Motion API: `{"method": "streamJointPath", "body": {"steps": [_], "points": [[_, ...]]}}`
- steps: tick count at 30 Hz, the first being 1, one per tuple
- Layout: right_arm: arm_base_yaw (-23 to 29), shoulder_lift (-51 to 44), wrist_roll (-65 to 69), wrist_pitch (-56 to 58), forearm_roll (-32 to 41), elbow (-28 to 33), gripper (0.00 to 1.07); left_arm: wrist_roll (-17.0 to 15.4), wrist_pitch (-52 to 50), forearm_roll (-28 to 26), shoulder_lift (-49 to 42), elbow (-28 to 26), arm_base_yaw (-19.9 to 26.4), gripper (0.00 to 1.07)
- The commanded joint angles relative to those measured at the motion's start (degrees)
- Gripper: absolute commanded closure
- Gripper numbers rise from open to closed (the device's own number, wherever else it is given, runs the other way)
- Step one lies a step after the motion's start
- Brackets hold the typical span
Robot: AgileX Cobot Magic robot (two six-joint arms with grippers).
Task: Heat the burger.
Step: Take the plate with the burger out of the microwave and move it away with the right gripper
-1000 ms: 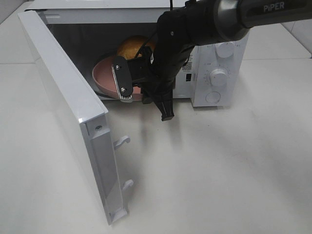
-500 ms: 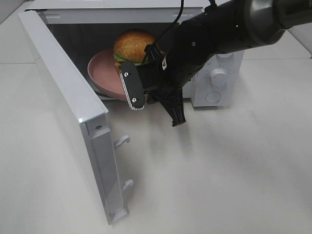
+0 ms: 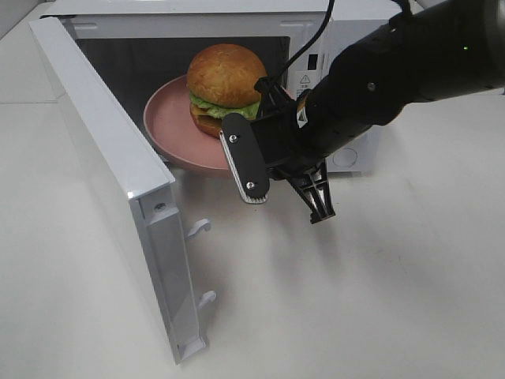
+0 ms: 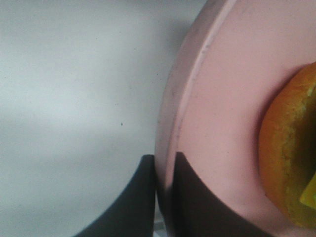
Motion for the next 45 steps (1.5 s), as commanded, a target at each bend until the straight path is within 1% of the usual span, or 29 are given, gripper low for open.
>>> {"method": "streamJointPath", "body": {"steps": [1, 2, 3, 5, 7, 10, 12, 14, 15, 16, 18, 21, 23, 26, 28, 31, 33, 37, 38, 45], "points": [[-1.09, -4.58, 2.06, -2.81, -1.49, 3.21, 1.07, 0.0, -0.34, -0.29, -1.32, 0.06, -0.06, 0.06], [-1.09, -4.58, 2.06, -2.81, -1.49, 3.21, 1.07, 0.0, -0.34, -0.29, -1.32, 0.06, -0.06, 0.06], [-1.09, -5.9, 2.06, -2.81, -1.78, 4.98, 1.07, 0.0, -0.34, -0.29, -1.32, 0.06, -0.06, 0.06], [-1.09, -6.65, 2.12, -2.81, -1.78, 5.67, 1.07, 0.0, -0.34, -0.29, -1.32, 0.06, -0.06, 0.06], [-1.09, -9.57, 3.09, -2.81, -1.72, 8.54, 1.07, 0.0, -0.34, -0.29, -1.32, 0.06, -0.06, 0.06], [-1.09, -10.26, 3.44, -2.81, -1.72, 9.17, 1.07, 0.0, -0.34, -0.29, -1.32, 0.06, -0.06, 0.06], [-1.09, -13.87, 4.01, -2.75, -1.72, 12.15, 1.07, 0.0, -0.34, -0.29, -1.32, 0.06, -0.06, 0.06], [-1.09, -14.78, 4.07, -2.75, -1.72, 12.78, 1.07, 0.0, -0.34, -0.29, -1.32, 0.06, -0.06, 0.06], [-1.09, -16.84, 4.07, -2.75, -1.72, 14.5, 1.07, 0.0, -0.34, -0.29, -1.32, 0.06, -0.06, 0.06], [-1.09, -16.84, 4.07, -2.75, -1.72, 14.5, 1.07, 0.0, -0.34, -0.29, -1.32, 0.06, -0.06, 0.06], [-1.09, -19.71, 5.27, -2.75, -1.72, 16.84, 1.07, 0.0, -0.34, -0.29, -1.32, 0.06, -0.06, 0.06], [-1.09, -20.57, 6.07, -2.64, -1.72, 17.65, 1.07, 0.0, -0.34, -0.29, -1.32, 0.06, -0.06, 0.06], [-1.09, -24.81, 7.1, -1.95, -1.78, 20.91, 1.07, 0.0, -0.34, -0.29, -1.32, 0.06, -0.06, 0.06], [-1.09, -26.01, 7.1, -1.49, -1.78, 21.77, 1.07, 0.0, -0.34, -0.29, -1.32, 0.06, -0.06, 0.06], [-1.09, -30.48, 7.1, 0.23, -1.78, 24.69, 1.07, 0.0, -0.34, -0.29, -1.32, 0.06, -0.06, 0.06], [-1.09, -31.74, 7.1, 0.92, -1.78, 25.44, 1.07, 0.0, -0.34, -0.29, -1.32, 0.06, -0.06, 0.06], [-1.09, -36.1, 8.59, 4.01, -1.78, 27.96, 1.07, 0.0, -0.34, -0.29, -1.32, 0.06, -0.06, 0.06], [-1.09, -39.36, 10.37, 6.7, -2.81, 29.28, 1.07, 0.0, -0.34, -0.29, -1.32, 0.06, -0.06, 0.06], [-1.09, -41.65, 11.8, 9.28, -3.78, 29.79, 1.07, 0.0, -0.34, -0.29, -1.32, 0.06, -0.06, 0.06], [-1.09, -47.04, 18.51, 16.9, -7.79, 29.79, 1.07, 0.0, -0.34, -0.29, -1.32, 0.06, -0.06, 0.06]]}}
